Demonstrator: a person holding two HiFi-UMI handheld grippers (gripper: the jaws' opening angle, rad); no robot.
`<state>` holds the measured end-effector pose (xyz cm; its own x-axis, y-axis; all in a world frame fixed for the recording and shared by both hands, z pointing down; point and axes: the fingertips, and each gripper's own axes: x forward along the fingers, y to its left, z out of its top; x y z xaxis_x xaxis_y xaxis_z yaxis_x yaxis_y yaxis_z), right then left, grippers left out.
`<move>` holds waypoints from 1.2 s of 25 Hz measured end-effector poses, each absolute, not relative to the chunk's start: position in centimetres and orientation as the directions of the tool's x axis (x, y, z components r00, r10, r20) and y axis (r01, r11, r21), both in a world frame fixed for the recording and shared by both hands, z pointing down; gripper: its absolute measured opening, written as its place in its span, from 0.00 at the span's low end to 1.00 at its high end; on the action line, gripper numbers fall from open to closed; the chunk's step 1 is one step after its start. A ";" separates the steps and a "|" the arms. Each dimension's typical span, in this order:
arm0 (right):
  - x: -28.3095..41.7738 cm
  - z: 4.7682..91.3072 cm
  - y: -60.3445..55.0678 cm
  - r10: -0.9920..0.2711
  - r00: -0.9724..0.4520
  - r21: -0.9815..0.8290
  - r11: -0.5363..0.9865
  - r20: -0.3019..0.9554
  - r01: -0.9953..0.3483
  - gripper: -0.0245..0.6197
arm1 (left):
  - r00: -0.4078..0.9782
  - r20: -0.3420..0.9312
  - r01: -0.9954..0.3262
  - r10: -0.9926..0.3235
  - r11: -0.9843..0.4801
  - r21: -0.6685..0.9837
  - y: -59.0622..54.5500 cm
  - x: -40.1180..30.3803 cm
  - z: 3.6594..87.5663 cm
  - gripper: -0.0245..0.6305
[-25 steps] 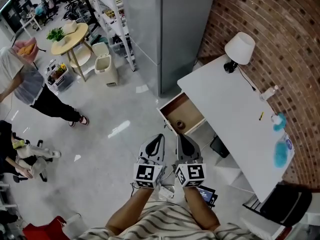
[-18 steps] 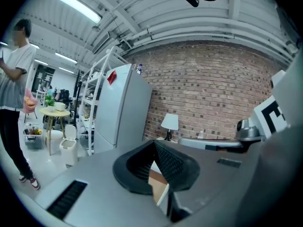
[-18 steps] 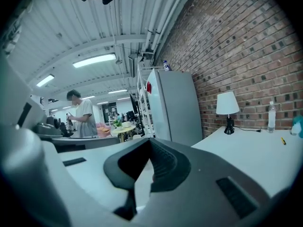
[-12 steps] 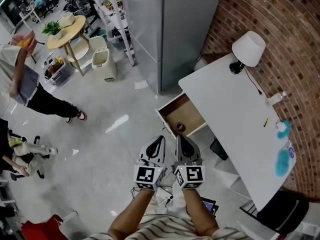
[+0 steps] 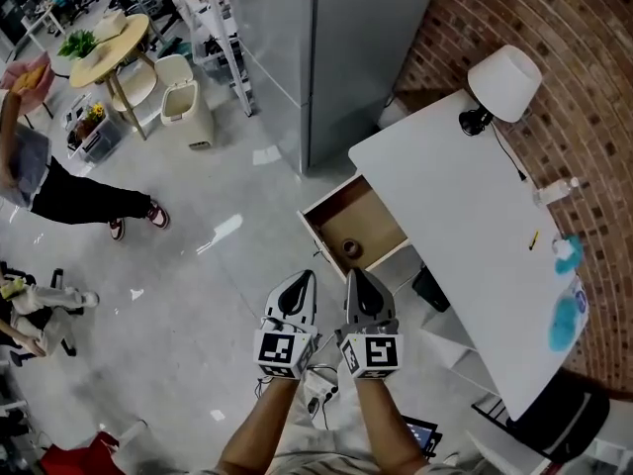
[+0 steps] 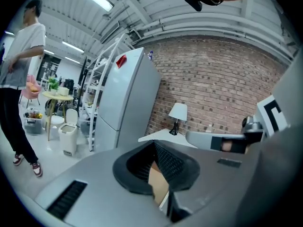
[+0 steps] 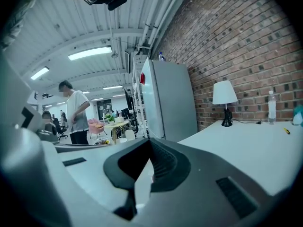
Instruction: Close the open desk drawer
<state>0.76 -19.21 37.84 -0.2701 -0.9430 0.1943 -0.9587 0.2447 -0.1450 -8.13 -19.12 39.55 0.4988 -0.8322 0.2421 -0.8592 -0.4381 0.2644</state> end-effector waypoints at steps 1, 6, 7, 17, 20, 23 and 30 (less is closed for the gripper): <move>0.9 38.5 -19.5 -0.944 -0.263 -0.152 0.235 0.197 -0.960 0.05 | 0.499 0.243 -0.859 -0.832 -0.437 0.267 -19.4 -8.1 40.2 0.04; 1.8 42.1 -20.6 -0.956 -0.218 -0.178 0.184 0.195 -0.967 0.05 | 0.507 0.248 -0.852 -0.825 -0.436 0.290 -20.9 -7.8 43.6 0.04; 1.7 42.9 -20.6 -0.955 -0.217 -0.183 0.181 0.200 -0.966 0.05 | 0.510 0.254 -0.850 -0.822 -0.438 0.292 -20.9 -7.9 44.3 0.04; 2.2 48.4 -21.5 -0.949 -0.208 -0.158 0.174 0.235 -0.972 0.05 | 0.533 0.271 -0.838 -0.802 -0.454 0.305 -21.4 -6.3 50.3 0.04; 2.0 50.2 -21.4 -0.946 -0.212 -0.161 0.176 0.245 -0.971 0.05 | 0.537 0.279 -0.834 -0.796 -0.452 0.316 -21.5 -6.2 52.2 0.04; 2.0 51.9 -21.5 -0.943 -0.215 -0.156 0.179 0.254 -0.971 0.05 | 0.558 0.299 -0.822 -0.774 -0.467 0.327 -21.7 -5.7 54.8 0.04; 2.2 56.0 -20.9 -0.929 -0.231 -0.132 0.200 0.288 -0.971 0.05 | 0.585 0.338 -0.805 -0.737 -0.476 0.356 -21.6 -5.0 60.6 0.04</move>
